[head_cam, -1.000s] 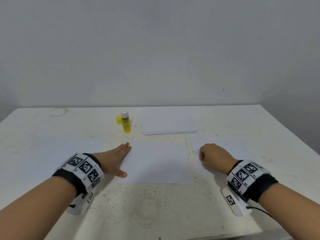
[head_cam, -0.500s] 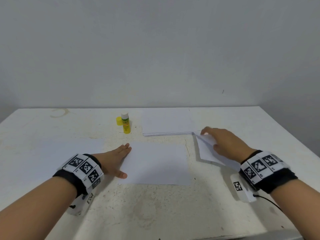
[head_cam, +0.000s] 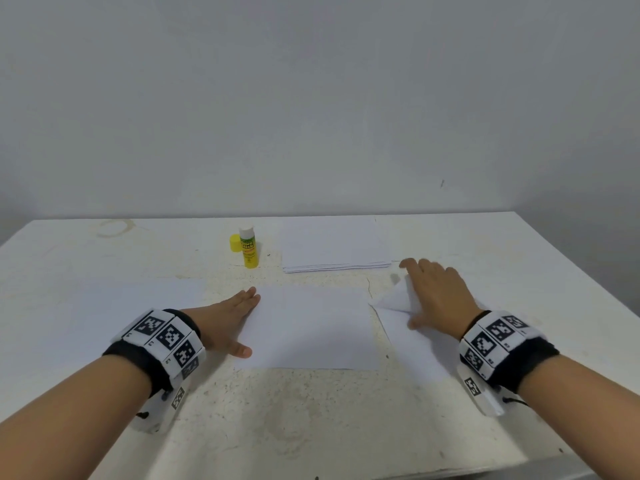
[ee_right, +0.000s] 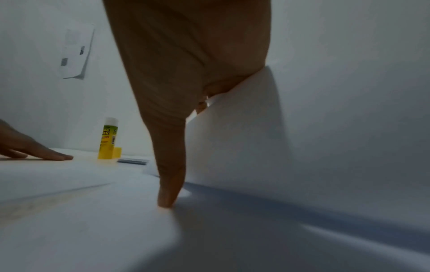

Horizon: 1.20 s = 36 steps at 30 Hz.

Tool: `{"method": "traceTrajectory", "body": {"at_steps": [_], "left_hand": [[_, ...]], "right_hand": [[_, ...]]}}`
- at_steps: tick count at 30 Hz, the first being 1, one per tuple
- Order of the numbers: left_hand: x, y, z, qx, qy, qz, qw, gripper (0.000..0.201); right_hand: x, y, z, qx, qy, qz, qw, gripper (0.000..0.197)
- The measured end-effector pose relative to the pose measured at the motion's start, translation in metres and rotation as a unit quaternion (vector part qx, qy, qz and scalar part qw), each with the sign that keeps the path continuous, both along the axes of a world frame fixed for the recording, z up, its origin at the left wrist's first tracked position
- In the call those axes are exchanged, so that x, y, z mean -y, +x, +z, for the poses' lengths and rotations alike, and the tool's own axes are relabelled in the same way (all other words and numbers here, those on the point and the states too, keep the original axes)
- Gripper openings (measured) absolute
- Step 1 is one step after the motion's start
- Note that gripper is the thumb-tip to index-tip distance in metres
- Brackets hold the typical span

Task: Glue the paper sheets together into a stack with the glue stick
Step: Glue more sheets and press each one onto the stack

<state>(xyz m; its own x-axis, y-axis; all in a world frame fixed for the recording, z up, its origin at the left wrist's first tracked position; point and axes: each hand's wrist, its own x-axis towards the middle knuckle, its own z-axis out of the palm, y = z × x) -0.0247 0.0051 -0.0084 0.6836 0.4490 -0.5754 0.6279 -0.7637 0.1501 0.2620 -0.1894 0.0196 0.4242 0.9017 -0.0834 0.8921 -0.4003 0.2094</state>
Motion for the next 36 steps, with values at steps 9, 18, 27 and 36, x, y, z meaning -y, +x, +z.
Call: {"method": "traceTrajectory", "body": {"at_steps": [9, 18, 27, 36], "left_hand": [[0.000, 0.000, 0.001, 0.011, 0.005, -0.002, 1.000, 0.105], [-0.006, 0.003, 0.006, 0.031, 0.038, -0.005, 0.999, 0.112], [-0.001, 0.002, 0.002, 0.048, 0.042, 0.000, 0.998, 0.112], [0.000, 0.001, 0.000, 0.050, 0.042, 0.010, 0.998, 0.112]], "right_hand": [[-0.002, 0.003, 0.003, 0.078, 0.013, -0.056, 0.995, 0.126], [-0.003, 0.012, 0.025, -0.214, 0.138, -0.074, 0.964, 0.043], [-0.002, -0.001, 0.064, -0.263, 0.325, -0.060, 0.907, 0.012], [-0.024, -0.082, 0.030, -0.235, 0.170, 0.053, 0.956, 0.039]]}}
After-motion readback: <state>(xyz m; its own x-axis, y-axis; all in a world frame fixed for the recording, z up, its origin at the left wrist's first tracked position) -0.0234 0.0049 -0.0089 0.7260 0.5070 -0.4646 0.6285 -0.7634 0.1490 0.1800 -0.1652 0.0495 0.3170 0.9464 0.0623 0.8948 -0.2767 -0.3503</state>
